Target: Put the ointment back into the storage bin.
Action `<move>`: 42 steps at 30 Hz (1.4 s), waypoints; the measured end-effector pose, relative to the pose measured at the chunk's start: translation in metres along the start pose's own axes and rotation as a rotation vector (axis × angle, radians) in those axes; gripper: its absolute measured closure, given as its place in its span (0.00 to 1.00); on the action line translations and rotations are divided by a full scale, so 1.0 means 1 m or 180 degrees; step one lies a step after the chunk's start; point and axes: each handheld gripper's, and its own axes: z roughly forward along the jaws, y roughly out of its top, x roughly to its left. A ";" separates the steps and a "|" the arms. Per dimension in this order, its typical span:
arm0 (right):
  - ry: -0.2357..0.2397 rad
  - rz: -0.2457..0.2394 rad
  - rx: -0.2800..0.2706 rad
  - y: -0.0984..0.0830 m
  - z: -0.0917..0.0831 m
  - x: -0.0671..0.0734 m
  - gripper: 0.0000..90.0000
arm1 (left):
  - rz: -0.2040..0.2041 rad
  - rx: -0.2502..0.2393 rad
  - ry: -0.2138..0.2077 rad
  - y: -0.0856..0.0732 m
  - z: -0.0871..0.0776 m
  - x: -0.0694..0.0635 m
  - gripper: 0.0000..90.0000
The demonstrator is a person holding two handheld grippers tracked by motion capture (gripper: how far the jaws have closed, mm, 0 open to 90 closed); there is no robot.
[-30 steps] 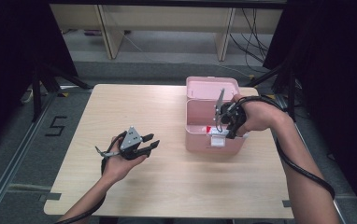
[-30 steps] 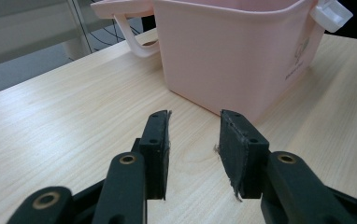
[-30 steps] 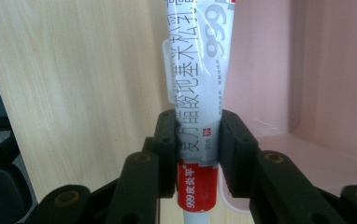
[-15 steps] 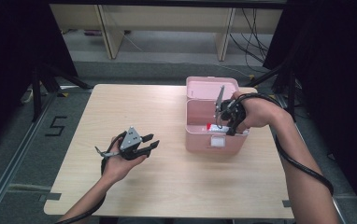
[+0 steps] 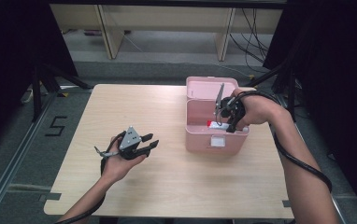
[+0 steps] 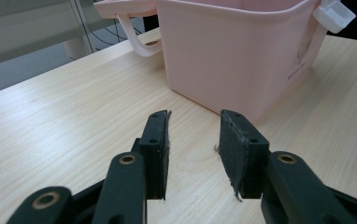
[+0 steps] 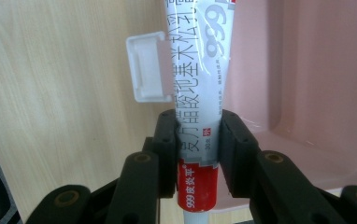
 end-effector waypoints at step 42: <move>0.0035 0.0058 0.0156 0.001 0.026 -0.014 0.79 | -0.0021 0.0033 0.0005 -0.003 0.001 -0.001 0.68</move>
